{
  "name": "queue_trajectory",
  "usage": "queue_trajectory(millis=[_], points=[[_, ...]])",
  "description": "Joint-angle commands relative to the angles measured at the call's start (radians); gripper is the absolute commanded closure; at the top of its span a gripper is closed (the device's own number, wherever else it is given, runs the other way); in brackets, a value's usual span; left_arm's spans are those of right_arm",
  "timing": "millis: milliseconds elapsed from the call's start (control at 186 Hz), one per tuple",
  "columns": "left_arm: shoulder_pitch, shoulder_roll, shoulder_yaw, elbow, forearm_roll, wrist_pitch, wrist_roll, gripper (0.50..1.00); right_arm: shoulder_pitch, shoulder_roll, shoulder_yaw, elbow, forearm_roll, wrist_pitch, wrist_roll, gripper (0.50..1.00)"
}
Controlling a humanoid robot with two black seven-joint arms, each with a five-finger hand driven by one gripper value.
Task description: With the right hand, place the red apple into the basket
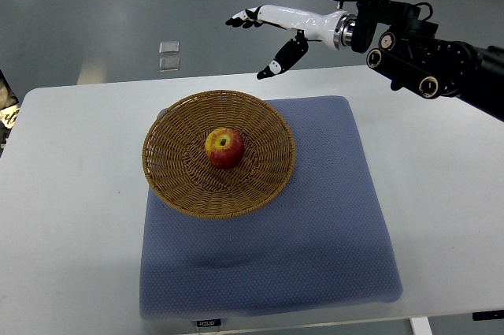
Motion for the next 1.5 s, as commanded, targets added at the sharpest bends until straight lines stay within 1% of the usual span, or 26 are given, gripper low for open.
queue_trajectory(millis=[0,108,161,167,188,318,371,377,420,463,517,522,544,630,635,646,700,748,753,775,936,1103,1125,1313,1496], points=[[0.0,0.0,0.0,0.0,0.0,0.0,0.0,0.5,0.0,-0.003,0.0,-0.032,0.186,-0.001,0.0,0.579],[0.0,0.0,0.0,0.0,0.0,0.0,0.0,0.5,-0.014,-0.004,0.034,-0.041,0.358,-0.001,0.002,0.579],[0.0,0.0,0.0,0.0,0.0,0.0,0.0,0.5,-0.014,-0.004,0.034,-0.041,0.358,-0.001,0.002,0.579],[0.0,0.0,0.0,0.0,0.0,0.0,0.0,0.5,-0.04,-0.004,0.085,-0.049,0.425,0.002,0.002,0.579],[0.0,0.0,0.0,0.0,0.0,0.0,0.0,0.5,-0.055,-0.004,0.11,-0.054,0.448,0.002,0.002,0.579],[0.0,0.0,0.0,0.0,0.0,0.0,0.0,0.5,-0.133,0.001,0.29,-0.058,0.508,0.01,0.0,0.579],[0.0,0.0,0.0,0.0,0.0,0.0,0.0,0.5,-0.134,0.001,0.29,-0.058,0.508,0.01,0.0,0.579],[0.0,0.0,0.0,0.0,0.0,0.0,0.0,0.5,-0.176,0.004,0.372,-0.058,0.52,0.013,-0.001,0.579],[0.0,0.0,0.0,0.0,0.0,0.0,0.0,0.5,-0.204,0.01,0.431,-0.058,0.53,0.014,-0.006,0.579],[0.0,0.0,0.0,0.0,0.0,0.0,0.0,0.5,-0.226,0.011,0.471,-0.058,0.539,0.011,-0.01,0.579],[0.0,0.0,0.0,0.0,0.0,0.0,0.0,0.5,-0.226,0.011,0.471,-0.058,0.539,0.011,-0.01,0.579],[0.0,0.0,0.0,0.0,0.0,0.0,0.0,0.5,-0.248,0.011,0.509,-0.058,0.554,0.01,-0.013,0.579],[0.0,0.0,0.0,0.0,0.0,0.0,0.0,0.5,-0.256,0.011,0.517,-0.058,0.568,0.007,-0.013,0.579],[0.0,0.0,0.0,0.0,0.0,0.0,0.0,0.5,-0.267,0.013,0.523,-0.058,0.591,0.002,-0.013,0.579],[0.0,0.0,0.0,0.0,0.0,0.0,0.0,0.5,-0.285,0.014,0.523,-0.058,0.653,0.002,-0.019,0.579],[0.0,0.0,0.0,0.0,0.0,0.0,0.0,0.5,-0.291,0.016,0.523,-0.058,0.671,0.002,-0.021,0.579],[0.0,0.0,0.0,-0.001,0.0,0.0,0.0,0.5,-0.313,0.016,0.523,-0.058,0.741,0.005,-0.029,0.579],[0.0,0.0,0.0,-0.002,0.0,0.0,0.0,0.5,-0.313,0.016,0.523,-0.058,0.741,0.005,-0.029,0.579],[0.001,0.0,0.0,0.0,0.0,0.0,0.0,0.5,-0.328,0.017,0.523,-0.057,0.793,0.008,-0.033,0.579],[0.0,0.0,0.0,0.0,0.0,0.0,0.0,0.5,-0.334,0.017,0.523,-0.058,0.813,0.008,-0.033,0.579],[0.0,0.0,0.0,0.0,0.0,0.0,0.0,0.5,-0.377,0.027,0.523,-0.055,0.89,0.011,-0.035,0.579],[0.0,0.0,0.0,0.0,0.0,0.0,0.0,0.5,-0.397,0.048,0.523,-0.057,0.902,0.014,-0.035,0.579],[0.0,0.0,0.0,0.0,0.0,0.0,0.0,0.5,-0.414,0.059,0.523,-0.057,0.901,0.005,-0.033,0.579],[0.0,0.0,0.0,0.0,0.0,0.0,0.0,0.5,-0.46,0.094,0.528,-0.058,0.899,-0.001,-0.024,0.579],[0.0,0.0,0.0,0.0,0.0,0.0,0.0,0.5,-0.476,0.085,0.526,-0.06,0.899,0.001,-0.02,0.579]])
